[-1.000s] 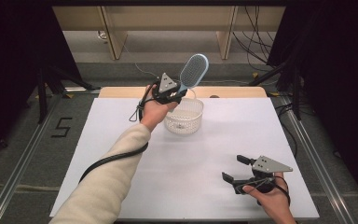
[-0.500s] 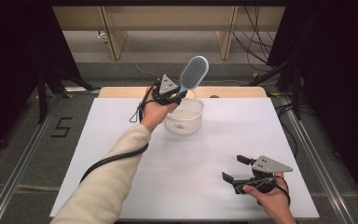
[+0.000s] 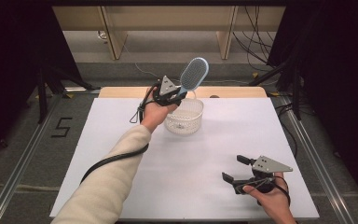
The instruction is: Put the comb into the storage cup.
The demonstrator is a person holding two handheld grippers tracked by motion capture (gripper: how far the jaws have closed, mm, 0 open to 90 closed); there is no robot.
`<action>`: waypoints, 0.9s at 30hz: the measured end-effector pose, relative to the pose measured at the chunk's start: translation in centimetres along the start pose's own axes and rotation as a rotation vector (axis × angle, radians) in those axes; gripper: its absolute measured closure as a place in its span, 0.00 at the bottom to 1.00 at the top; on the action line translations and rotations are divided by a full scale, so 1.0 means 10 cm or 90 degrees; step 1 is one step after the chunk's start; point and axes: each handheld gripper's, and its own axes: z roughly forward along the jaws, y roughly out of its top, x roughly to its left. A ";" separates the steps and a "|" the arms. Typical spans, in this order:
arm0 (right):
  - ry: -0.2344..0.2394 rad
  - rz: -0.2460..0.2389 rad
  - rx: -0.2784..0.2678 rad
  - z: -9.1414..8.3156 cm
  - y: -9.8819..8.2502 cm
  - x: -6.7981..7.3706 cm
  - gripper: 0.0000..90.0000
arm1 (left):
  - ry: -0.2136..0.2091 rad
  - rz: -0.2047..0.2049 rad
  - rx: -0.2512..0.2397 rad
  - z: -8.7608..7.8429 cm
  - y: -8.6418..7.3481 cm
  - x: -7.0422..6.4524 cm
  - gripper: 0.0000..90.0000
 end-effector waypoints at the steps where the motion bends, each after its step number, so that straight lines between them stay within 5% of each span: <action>1: 0.000 0.000 0.000 0.00 0.00 0.00 0.13 | 0.001 0.001 0.001 0.00 0.00 0.00 0.77; 27: 0.002 -0.001 0.000 0.00 0.00 0.00 0.13 | -0.006 0.006 0.006 0.05 -0.06 -0.01 0.77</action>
